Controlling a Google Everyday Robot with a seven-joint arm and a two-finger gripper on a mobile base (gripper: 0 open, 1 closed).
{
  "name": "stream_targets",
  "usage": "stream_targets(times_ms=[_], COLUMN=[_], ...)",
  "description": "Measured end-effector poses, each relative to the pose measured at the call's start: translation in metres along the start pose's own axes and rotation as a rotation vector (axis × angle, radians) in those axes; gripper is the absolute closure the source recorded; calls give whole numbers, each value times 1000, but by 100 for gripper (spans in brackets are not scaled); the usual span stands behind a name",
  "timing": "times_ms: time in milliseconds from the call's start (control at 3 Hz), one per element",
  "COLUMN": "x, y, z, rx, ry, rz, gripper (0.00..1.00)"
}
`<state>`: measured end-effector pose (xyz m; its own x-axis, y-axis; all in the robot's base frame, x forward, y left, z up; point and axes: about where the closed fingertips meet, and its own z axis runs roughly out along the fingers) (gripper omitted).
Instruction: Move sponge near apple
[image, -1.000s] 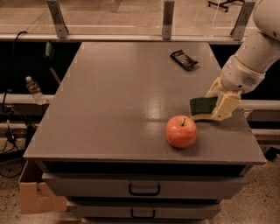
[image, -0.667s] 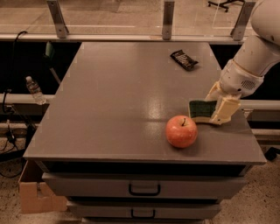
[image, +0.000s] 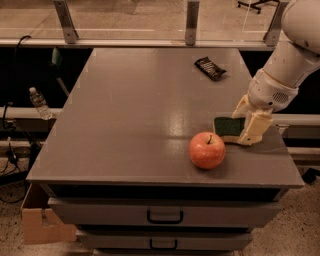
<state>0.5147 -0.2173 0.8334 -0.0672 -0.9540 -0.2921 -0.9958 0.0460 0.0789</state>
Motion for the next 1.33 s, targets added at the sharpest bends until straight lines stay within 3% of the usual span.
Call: stream_targets(times_ms=[333,667,1000,1333], x=[-1,-1,-8,-33], y=[2,3,-3,-16], z=[1,-2,-25,-79], rx=[-7,-4,53,183], ry=[13,23,23,-11], rz=[0,3,-4,-44], gripper=[12,0,0,0])
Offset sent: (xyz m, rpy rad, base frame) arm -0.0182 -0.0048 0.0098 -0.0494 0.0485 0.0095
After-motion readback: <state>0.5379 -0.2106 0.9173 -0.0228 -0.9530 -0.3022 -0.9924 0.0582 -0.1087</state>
